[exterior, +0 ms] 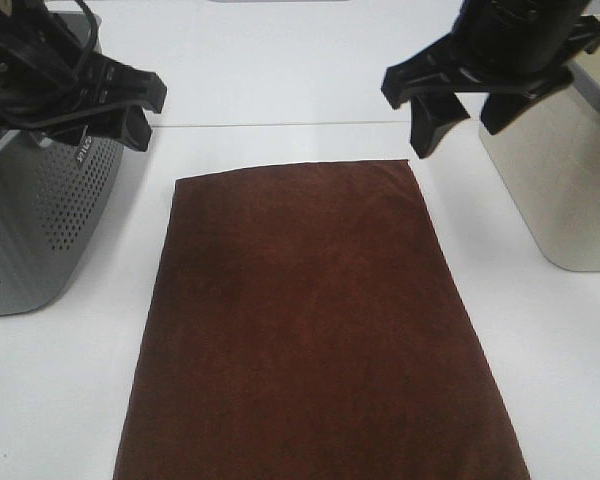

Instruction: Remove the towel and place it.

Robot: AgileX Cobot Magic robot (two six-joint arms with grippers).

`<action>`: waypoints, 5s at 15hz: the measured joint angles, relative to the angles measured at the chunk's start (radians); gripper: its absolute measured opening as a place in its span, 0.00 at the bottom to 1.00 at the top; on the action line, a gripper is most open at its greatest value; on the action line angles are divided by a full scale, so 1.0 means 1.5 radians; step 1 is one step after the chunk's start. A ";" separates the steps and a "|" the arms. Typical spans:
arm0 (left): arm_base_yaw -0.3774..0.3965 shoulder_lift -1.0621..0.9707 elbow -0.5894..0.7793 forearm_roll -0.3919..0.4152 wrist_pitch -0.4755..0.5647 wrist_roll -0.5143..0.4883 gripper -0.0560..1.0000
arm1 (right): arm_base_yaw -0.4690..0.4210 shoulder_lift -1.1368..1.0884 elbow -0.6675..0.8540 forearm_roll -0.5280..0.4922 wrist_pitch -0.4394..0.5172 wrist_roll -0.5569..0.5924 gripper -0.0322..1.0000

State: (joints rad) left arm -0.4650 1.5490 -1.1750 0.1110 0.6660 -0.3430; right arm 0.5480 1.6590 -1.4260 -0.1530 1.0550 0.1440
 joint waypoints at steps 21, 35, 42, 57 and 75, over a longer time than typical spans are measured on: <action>0.023 0.549 -0.589 0.020 0.219 0.064 0.62 | -0.179 0.548 -0.446 0.061 -0.117 -0.088 0.58; 0.036 0.567 -0.591 0.090 0.191 0.038 0.62 | -0.179 0.583 -0.448 0.039 -0.135 -0.088 0.03; 0.071 0.655 -0.654 0.021 0.151 0.026 0.62 | -0.179 0.581 -0.448 0.021 -0.127 -0.088 0.03; 0.071 0.695 -0.689 0.001 0.154 0.035 0.55 | -0.179 0.581 -0.448 0.017 -0.127 -0.088 0.03; 0.081 0.711 -0.734 0.045 -0.005 0.069 0.05 | -0.179 0.581 -0.510 -0.047 -0.199 -0.088 0.03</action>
State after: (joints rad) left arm -0.3430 2.6160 -2.2760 0.1780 0.6590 -0.2400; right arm 0.2800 2.5300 -2.1910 -0.2240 0.7570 0.0120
